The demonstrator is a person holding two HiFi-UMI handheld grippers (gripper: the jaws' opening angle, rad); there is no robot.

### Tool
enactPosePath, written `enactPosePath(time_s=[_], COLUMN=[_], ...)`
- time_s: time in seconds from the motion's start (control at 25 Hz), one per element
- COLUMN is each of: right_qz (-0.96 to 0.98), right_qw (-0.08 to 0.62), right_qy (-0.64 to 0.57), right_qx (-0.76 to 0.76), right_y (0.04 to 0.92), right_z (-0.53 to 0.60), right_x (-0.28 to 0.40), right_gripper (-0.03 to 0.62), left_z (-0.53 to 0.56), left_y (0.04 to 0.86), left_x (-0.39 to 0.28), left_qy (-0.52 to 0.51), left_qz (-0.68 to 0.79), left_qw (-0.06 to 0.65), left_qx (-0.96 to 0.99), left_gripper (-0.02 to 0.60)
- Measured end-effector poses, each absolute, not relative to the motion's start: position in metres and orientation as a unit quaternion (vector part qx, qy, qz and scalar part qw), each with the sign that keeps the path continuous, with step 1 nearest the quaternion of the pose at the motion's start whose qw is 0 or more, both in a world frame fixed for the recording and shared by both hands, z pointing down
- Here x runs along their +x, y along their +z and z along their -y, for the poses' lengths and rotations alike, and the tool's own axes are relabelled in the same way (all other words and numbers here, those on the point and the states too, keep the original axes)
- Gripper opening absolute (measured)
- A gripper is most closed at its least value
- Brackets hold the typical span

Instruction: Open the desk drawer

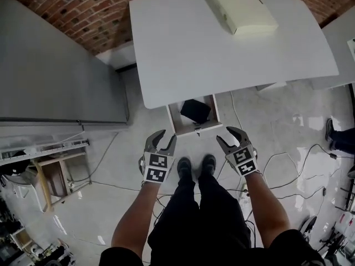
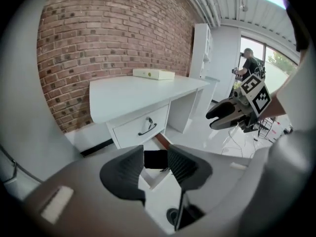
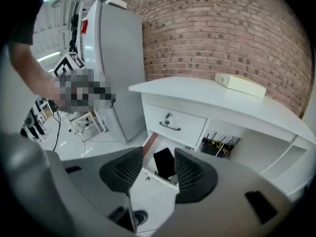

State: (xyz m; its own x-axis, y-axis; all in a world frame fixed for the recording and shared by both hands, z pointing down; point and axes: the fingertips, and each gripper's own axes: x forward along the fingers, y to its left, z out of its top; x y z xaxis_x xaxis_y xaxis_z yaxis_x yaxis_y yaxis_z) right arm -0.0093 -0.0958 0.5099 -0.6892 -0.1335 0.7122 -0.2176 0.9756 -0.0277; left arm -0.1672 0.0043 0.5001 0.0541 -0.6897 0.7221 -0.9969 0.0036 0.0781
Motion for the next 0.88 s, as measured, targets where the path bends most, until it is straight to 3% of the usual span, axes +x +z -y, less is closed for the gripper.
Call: enactPosePath(time_s=[0.28,0.6,0.72,0.88], right_qz=[0.941,0.959,0.962,0.968], right_qw=[0.317,0.246,0.234,0.210], right_qy=[0.057,0.043,0.042,0.039], right_qx=[0.105,0.136,0.132,0.132], right_y=[0.418,0.322,0.296,0.267], right_z=[0.103,0.130,0.122,0.114], right_x=[-0.003,0.021,0.031,0.042], right_gripper=[0.187,0.187,0.154,0.064], left_z=[0.009,0.018,0.008,0.002], left_y=[0.400,0.315,0.299,0.277], left_x=[-0.169,-0.164,-0.158,-0.150], left_qy=[0.153,0.110,0.111,0.103], left_qz=[0.665,0.689,0.698,0.699], left_qw=[0.279,0.241,0.245,0.245], left_qx=[0.675,0.675,0.663,0.664], left_gripper=[0.157,0.088,0.057,0.030])
